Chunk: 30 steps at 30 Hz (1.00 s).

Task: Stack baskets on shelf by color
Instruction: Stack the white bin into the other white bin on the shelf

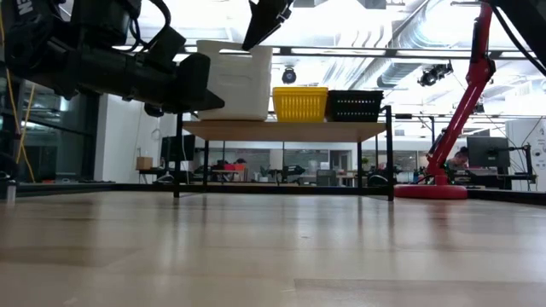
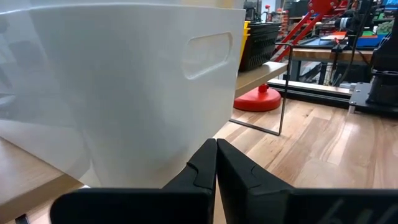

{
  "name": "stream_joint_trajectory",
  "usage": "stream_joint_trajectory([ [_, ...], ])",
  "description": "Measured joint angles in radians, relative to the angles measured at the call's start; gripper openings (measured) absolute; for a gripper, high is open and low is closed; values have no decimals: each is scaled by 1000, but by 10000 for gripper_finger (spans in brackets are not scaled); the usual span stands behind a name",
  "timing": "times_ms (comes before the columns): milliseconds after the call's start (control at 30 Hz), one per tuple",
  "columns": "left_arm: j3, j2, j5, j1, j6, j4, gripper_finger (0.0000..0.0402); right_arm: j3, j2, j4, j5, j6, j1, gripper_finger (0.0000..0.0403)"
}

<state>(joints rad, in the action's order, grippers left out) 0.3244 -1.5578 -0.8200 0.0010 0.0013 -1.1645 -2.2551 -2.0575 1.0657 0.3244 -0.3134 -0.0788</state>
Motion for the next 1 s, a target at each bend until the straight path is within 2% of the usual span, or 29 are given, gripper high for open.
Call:
stream_joint_trajectory([
  [400,0,0,0,0,2,0,0,0,0,0,-15,0,-2,8],
  [833,0,0,-2,0,2,0,0,-1,4,-25,-18,-9,-2,1],
  [1000,0,0,-2,6,2,1,0,-57,7,-11,-14,-8,0,1],
])
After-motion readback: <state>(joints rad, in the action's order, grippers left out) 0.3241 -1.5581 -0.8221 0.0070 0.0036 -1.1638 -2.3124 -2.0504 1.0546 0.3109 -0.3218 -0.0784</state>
